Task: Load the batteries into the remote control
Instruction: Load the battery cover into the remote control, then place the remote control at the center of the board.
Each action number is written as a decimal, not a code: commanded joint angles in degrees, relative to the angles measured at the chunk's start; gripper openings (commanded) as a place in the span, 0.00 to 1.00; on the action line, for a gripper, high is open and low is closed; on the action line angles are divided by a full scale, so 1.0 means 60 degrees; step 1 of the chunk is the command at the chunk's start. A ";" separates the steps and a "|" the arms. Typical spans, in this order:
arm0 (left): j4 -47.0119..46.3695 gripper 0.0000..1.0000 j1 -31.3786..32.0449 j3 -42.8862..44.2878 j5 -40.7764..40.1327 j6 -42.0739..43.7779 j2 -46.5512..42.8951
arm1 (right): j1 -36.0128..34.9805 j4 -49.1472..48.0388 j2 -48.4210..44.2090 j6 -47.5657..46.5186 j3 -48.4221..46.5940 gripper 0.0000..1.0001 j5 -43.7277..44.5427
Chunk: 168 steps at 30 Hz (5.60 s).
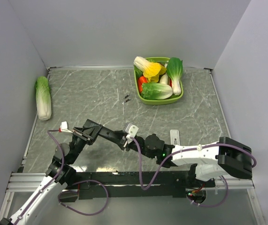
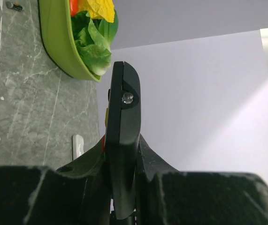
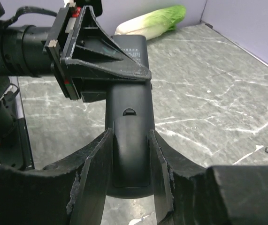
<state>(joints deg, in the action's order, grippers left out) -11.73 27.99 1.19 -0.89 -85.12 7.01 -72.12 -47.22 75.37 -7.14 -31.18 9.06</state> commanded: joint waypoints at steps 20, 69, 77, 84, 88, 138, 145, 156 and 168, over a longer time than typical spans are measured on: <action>-0.1620 0.01 0.0008 -0.0110 0.0060 -0.0404 0.0107 | 0.0037 0.0721 -0.0359 -0.0012 -0.0121 0.71 -0.0411; -0.5941 0.01 0.0008 -0.0199 0.1949 0.1091 0.2817 | 0.3348 0.5175 -0.0493 0.6931 -0.3080 0.89 -0.6519; -0.6131 0.01 0.0008 0.0007 0.2066 0.1135 0.2846 | 0.3421 0.4794 -0.0258 0.7210 -0.2744 0.76 -0.6973; -0.6102 0.01 0.0023 0.0109 0.2169 0.1311 0.2671 | 0.3450 0.4487 0.0079 0.7386 -0.2553 0.54 -0.7310; -0.6190 0.01 0.0008 0.0124 0.2242 0.1399 0.2626 | 0.3479 0.4501 0.0167 0.7386 -0.2538 0.41 -0.7384; 0.1470 0.01 0.0023 0.2774 0.0295 0.2439 0.3255 | -0.0753 0.6772 0.0720 -0.1300 -0.3723 0.99 0.3258; 0.1925 0.01 0.0023 0.3024 0.0191 0.2132 0.3388 | -0.1398 0.5806 0.2655 -0.2543 -0.4514 0.97 0.6013; 0.2613 0.05 0.0023 0.3039 -0.0085 0.1970 0.3125 | -0.1706 0.4735 0.4298 -0.3894 -0.5233 0.44 0.8011; 0.3827 0.97 0.0023 0.4119 -0.1327 0.2877 0.2188 | -0.1209 0.8261 0.3391 -0.0415 -0.5175 0.00 0.6303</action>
<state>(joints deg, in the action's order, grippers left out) 8.47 27.92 18.57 -3.64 -71.16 22.59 -81.93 -9.37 100.77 -22.06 -60.34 51.86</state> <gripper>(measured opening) 0.909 0.399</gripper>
